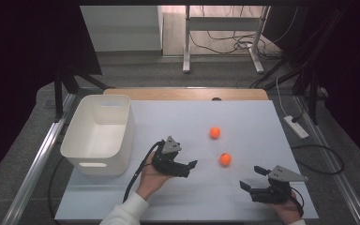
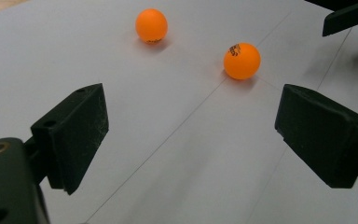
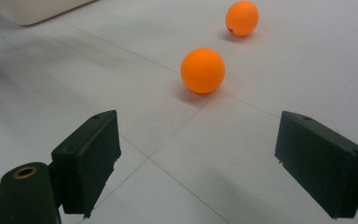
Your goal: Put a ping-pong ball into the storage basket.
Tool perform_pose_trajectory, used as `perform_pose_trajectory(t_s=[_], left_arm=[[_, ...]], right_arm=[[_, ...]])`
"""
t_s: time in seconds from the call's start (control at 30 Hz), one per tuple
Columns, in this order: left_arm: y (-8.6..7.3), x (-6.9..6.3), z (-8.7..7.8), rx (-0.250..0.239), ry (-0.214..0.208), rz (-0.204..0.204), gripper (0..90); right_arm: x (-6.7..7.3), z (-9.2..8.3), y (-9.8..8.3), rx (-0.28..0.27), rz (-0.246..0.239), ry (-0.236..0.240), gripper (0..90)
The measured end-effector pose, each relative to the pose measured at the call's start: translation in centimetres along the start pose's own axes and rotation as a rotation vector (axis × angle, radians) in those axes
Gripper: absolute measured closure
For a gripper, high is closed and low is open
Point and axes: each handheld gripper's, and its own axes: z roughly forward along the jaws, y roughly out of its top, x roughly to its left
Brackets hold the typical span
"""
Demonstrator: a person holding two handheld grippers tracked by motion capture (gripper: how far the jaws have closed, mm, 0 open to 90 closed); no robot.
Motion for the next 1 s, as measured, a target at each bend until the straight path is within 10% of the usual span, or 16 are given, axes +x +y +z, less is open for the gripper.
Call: perform_pose_trajectory(t_s=[1.0], left_arm=[[2.0, 1.2, 4.2, 0.010, -0.003, -0.028, 11.5]], right_arm=[[0.3, 0.6, 0.2, 0.007, -0.032, 0.008, 14.4]])
